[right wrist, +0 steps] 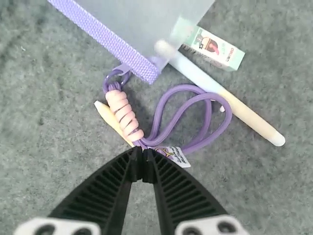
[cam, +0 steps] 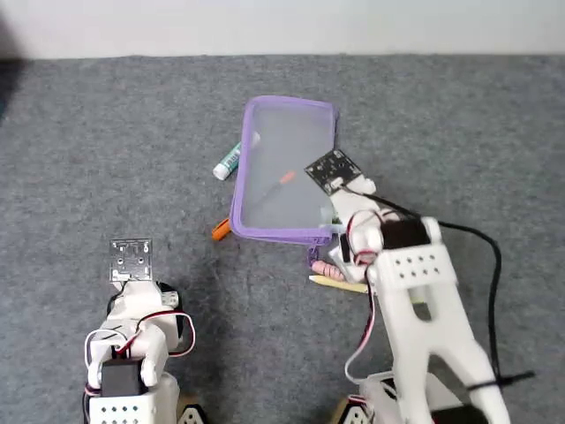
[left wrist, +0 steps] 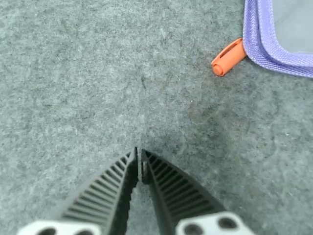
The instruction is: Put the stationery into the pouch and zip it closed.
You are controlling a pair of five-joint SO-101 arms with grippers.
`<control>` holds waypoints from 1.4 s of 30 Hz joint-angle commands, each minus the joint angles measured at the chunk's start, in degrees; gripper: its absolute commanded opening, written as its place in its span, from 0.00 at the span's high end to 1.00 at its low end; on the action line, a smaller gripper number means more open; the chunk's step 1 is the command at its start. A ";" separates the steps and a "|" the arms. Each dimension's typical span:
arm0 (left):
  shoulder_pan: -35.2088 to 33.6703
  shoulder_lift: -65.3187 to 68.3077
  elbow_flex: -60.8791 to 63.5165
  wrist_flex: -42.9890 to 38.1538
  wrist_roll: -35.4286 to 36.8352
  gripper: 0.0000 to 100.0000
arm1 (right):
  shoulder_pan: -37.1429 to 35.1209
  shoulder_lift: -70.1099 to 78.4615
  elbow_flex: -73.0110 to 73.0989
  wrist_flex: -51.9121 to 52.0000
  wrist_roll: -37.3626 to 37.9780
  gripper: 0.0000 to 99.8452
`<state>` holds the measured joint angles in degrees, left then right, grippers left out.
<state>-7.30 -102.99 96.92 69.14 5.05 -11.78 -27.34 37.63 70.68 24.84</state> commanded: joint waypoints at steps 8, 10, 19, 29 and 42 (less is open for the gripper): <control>-0.53 -0.70 -0.48 -1.23 -0.44 0.99 | -1.36 19.03 -18.37 6.11 4.57 0.89; -0.53 -0.70 -0.48 -1.23 -0.44 0.99 | -2.59 20.26 -18.99 6.11 6.95 0.86; -0.53 -0.70 -0.48 -1.23 -0.44 0.99 | -8.04 24.92 -18.99 5.41 9.32 0.87; -0.53 -0.70 -0.48 -1.23 -0.44 0.99 | -8.40 36.09 -21.27 2.07 9.32 0.87; -0.53 -0.70 -0.48 -1.23 -0.44 0.99 | -8.04 46.37 -26.29 1.98 9.32 0.88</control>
<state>-7.30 -102.99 96.92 69.14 5.05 -19.78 17.58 13.36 72.97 33.54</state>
